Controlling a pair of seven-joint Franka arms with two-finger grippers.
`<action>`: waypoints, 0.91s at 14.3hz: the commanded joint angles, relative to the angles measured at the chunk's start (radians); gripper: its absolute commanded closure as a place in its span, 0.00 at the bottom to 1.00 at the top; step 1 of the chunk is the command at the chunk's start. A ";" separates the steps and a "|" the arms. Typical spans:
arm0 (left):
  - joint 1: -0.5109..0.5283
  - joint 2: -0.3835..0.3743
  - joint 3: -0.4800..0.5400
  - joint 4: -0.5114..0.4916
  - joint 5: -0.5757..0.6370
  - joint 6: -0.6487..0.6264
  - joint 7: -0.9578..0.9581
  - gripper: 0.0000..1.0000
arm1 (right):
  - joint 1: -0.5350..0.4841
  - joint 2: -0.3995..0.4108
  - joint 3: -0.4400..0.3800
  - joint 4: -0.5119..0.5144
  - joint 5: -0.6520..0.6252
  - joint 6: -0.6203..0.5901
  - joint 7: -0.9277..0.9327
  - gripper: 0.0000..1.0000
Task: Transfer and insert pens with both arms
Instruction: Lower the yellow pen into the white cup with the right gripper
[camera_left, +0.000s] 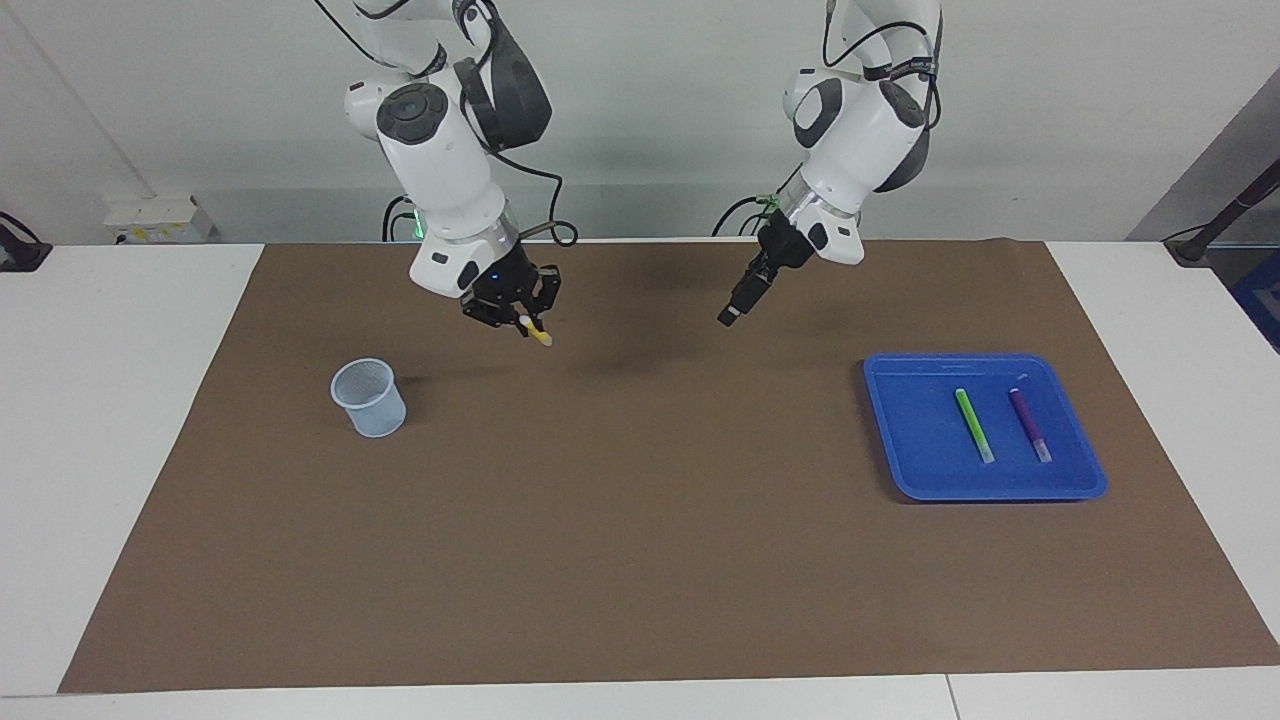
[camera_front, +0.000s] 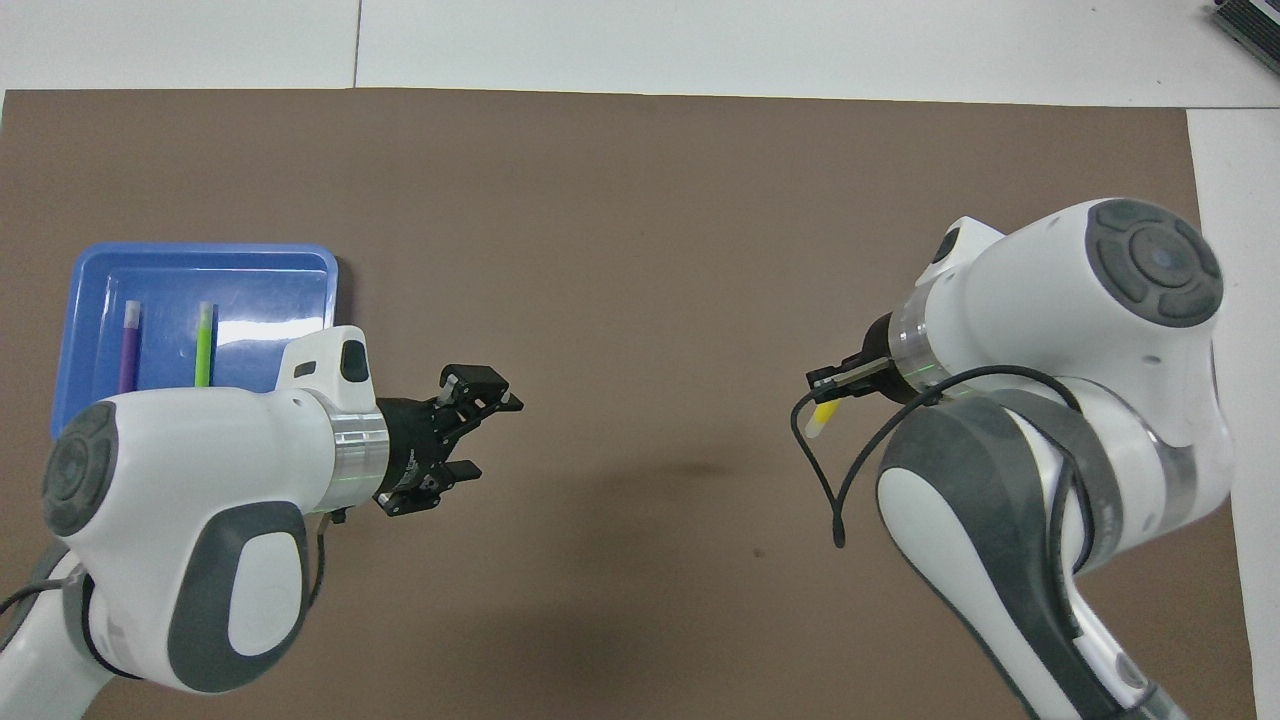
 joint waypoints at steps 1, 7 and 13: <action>0.100 -0.036 -0.002 -0.020 0.025 -0.081 0.249 0.19 | -0.041 -0.032 0.010 0.003 -0.125 -0.051 -0.159 1.00; 0.218 -0.033 -0.004 -0.020 0.185 -0.111 0.599 0.23 | -0.176 -0.039 0.012 -0.073 -0.173 0.099 -0.400 1.00; 0.297 0.019 -0.003 0.003 0.280 -0.095 0.779 0.26 | -0.201 -0.055 0.012 -0.207 -0.173 0.269 -0.454 1.00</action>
